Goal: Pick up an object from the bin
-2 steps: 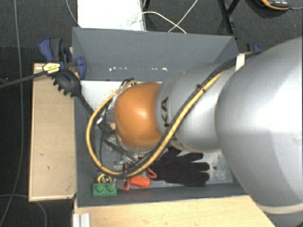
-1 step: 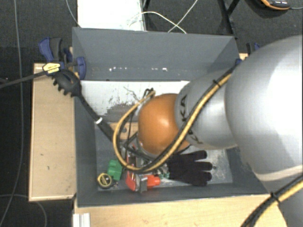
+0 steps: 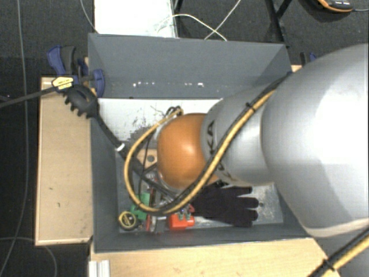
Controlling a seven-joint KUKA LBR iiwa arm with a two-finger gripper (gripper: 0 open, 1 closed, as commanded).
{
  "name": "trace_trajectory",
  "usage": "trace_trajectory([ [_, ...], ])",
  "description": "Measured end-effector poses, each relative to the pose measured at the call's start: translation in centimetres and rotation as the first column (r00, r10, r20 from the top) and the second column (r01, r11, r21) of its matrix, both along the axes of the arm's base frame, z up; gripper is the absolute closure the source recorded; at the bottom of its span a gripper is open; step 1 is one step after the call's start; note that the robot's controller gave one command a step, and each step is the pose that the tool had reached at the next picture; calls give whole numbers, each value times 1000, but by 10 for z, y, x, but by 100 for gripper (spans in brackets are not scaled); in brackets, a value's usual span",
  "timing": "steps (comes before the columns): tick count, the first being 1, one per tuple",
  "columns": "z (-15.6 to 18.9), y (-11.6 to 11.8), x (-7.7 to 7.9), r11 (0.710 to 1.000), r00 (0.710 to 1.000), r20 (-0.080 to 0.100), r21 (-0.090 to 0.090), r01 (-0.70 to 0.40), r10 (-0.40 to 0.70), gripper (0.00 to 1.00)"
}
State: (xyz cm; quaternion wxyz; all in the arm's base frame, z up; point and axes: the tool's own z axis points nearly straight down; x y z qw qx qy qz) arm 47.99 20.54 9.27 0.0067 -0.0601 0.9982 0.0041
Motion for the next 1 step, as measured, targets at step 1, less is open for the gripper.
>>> trace_trajectory([
  [1, -21, -49, 7, 976, 976, -1, -4, -218, 218, 0],
])
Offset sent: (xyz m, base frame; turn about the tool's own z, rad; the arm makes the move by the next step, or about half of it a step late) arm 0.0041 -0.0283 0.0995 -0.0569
